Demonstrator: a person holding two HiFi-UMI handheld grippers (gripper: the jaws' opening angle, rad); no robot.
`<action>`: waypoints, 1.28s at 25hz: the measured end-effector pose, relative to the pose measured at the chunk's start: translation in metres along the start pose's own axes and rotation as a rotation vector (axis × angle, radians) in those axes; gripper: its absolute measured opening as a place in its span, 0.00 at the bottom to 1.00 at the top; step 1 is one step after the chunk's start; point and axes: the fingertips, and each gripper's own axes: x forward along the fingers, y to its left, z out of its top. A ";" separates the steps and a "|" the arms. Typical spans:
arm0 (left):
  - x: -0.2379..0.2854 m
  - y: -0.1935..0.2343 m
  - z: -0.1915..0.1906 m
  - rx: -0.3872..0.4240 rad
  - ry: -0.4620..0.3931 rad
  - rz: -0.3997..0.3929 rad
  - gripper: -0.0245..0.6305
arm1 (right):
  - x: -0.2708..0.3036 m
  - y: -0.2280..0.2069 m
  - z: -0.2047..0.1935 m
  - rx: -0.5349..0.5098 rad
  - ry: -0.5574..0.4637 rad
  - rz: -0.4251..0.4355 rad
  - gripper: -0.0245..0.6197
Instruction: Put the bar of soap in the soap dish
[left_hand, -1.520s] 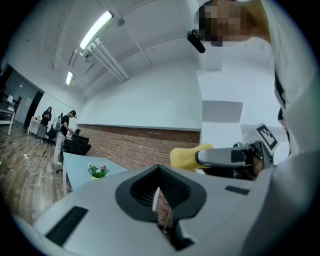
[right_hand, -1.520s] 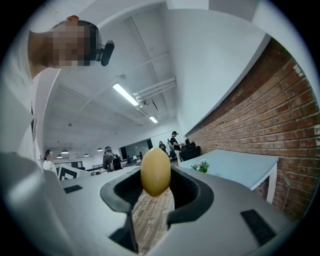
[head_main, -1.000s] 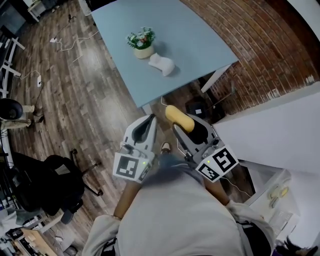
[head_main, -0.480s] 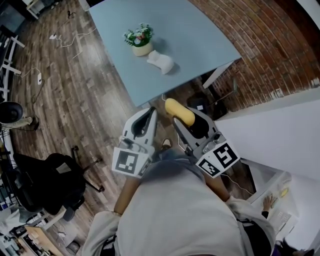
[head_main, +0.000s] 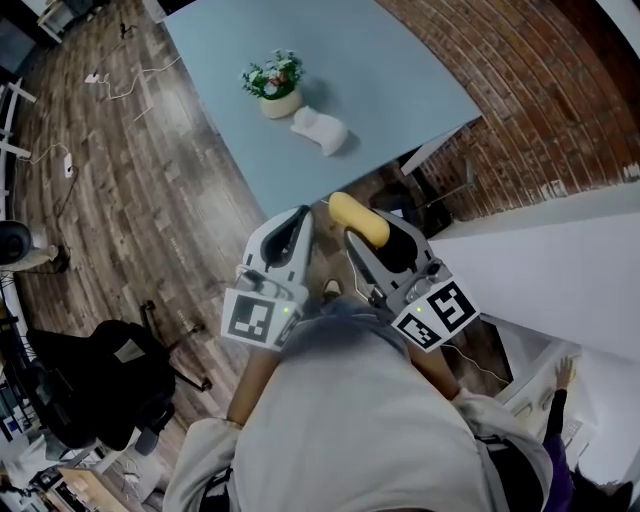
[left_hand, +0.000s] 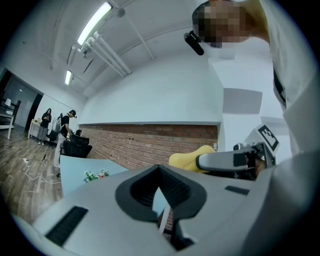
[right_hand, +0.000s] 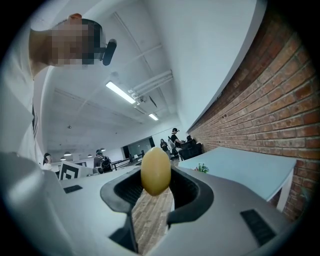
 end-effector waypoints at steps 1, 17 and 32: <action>0.003 0.005 0.000 -0.001 0.002 -0.003 0.04 | 0.005 -0.002 0.001 -0.001 0.002 -0.005 0.29; 0.060 0.112 0.013 0.000 0.018 -0.100 0.04 | 0.119 -0.030 0.006 0.008 0.007 -0.082 0.29; 0.099 0.176 0.022 -0.046 0.056 -0.282 0.04 | 0.191 -0.044 0.014 0.024 -0.031 -0.261 0.28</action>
